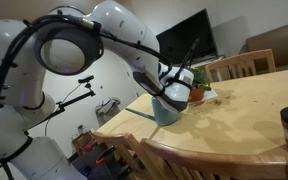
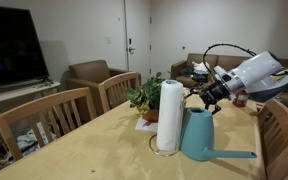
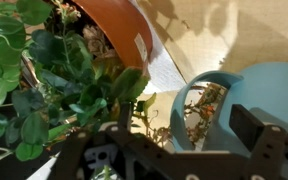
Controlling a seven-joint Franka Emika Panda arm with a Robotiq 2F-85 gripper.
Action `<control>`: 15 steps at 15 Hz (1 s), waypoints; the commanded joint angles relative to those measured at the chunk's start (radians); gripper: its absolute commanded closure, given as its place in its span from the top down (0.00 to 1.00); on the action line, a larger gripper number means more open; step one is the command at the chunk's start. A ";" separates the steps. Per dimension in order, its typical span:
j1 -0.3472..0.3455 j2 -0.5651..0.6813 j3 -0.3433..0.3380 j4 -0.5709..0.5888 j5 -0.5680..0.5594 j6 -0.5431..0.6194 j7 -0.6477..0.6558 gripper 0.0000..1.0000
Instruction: Use the watering can to water the plant
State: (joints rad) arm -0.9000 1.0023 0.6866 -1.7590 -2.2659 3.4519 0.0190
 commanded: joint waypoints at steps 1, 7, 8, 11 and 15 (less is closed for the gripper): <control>0.024 -0.021 -0.005 0.017 -0.012 0.009 -0.001 1.00; 0.048 -0.018 -0.017 0.039 -0.012 0.009 0.002 1.00; 0.052 -0.017 -0.019 0.043 -0.012 0.009 0.002 1.00; 0.060 -0.014 -0.019 0.050 -0.011 0.009 0.006 0.87; 0.072 -0.005 -0.022 0.060 -0.012 0.009 0.008 0.54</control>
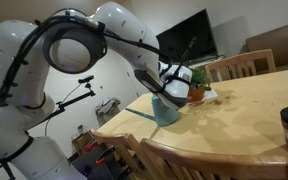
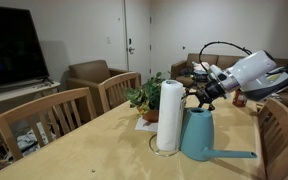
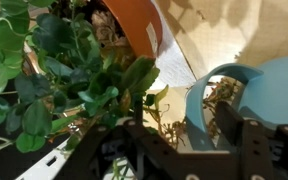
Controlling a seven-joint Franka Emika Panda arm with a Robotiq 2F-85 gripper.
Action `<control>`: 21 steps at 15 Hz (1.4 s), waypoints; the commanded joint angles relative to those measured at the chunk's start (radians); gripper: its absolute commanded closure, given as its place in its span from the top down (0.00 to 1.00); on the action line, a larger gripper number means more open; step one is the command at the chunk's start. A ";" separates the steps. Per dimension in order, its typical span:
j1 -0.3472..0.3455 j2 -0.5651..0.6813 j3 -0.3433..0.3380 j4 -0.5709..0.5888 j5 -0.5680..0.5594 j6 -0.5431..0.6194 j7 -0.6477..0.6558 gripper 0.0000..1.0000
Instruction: Use the watering can to water the plant
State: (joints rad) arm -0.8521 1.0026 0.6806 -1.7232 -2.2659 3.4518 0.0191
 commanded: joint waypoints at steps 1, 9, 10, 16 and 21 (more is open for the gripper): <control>0.024 0.000 -0.014 0.026 -0.014 0.009 0.006 0.45; 0.016 0.004 -0.015 0.019 0.003 0.010 0.022 0.00; 0.007 0.000 -0.011 0.012 0.008 0.005 0.027 0.02; -0.146 0.000 0.080 -0.033 0.054 -0.093 0.011 0.02; -0.345 0.015 0.220 -0.101 0.043 -0.260 0.058 0.02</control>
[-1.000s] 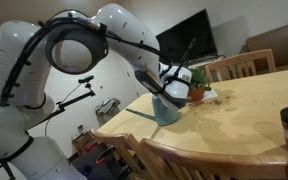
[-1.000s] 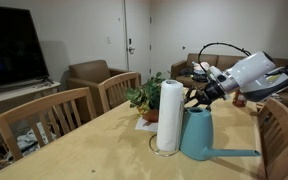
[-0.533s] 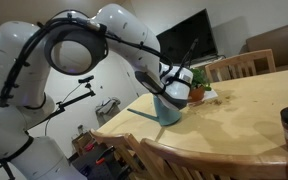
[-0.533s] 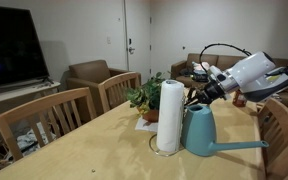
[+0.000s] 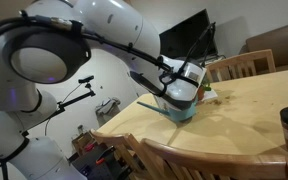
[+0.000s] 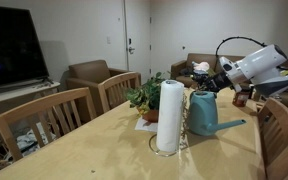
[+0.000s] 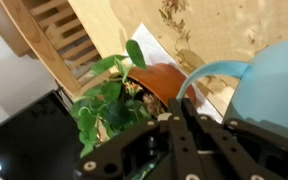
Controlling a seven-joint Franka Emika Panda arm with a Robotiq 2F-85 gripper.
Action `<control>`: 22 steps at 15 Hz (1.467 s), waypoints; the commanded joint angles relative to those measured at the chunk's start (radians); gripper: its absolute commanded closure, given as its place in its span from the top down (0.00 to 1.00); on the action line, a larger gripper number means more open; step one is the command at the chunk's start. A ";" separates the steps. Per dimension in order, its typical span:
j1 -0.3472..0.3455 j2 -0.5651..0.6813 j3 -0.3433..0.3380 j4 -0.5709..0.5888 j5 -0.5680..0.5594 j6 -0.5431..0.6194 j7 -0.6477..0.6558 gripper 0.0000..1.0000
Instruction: Use the watering can to water the plant
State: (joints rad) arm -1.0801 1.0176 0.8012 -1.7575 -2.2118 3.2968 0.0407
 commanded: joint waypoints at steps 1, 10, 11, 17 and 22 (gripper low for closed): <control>-0.162 0.002 0.138 -0.084 -0.025 -0.158 0.059 0.02; -0.429 0.013 0.322 -0.244 -0.214 -0.429 0.373 0.02; -0.454 0.013 0.332 -0.262 -0.227 -0.453 0.414 0.02; -0.432 0.004 0.286 -0.248 -0.192 -0.428 0.429 0.07; -0.441 0.002 0.304 -0.258 -0.208 -0.457 0.446 0.02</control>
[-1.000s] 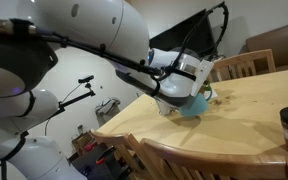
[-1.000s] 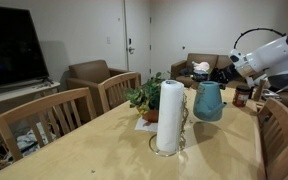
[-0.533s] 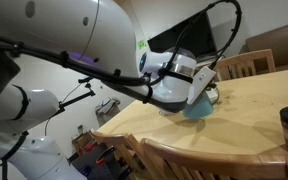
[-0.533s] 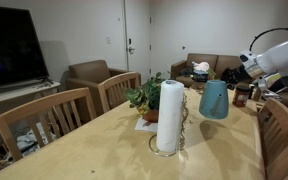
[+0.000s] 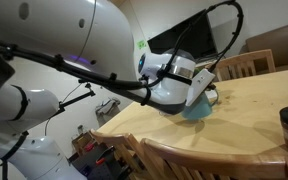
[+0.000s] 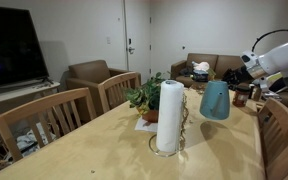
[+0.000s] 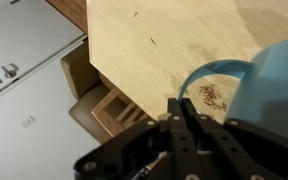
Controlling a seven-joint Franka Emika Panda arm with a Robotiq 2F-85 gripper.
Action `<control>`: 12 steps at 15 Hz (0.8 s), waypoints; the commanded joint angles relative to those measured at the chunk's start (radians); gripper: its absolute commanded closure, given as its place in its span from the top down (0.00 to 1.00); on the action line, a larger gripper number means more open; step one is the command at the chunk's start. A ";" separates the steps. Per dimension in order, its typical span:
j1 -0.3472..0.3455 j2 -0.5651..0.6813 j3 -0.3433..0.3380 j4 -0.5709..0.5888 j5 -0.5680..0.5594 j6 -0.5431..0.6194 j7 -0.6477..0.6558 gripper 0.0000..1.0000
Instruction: Use the watering can to water the plant
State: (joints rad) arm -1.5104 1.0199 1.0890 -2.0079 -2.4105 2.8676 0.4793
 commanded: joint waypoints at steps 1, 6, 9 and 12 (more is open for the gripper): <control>-0.012 -0.005 0.016 -0.007 -0.004 -0.026 0.007 0.02; -0.048 0.000 0.028 0.009 -0.008 -0.065 0.084 0.02; -0.073 -0.001 0.038 0.015 -0.012 -0.089 0.162 0.02; -0.096 -0.008 0.051 0.005 -0.030 -0.132 0.285 0.02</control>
State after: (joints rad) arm -1.5495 1.0166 1.0908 -1.9727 -2.4114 2.7836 0.6540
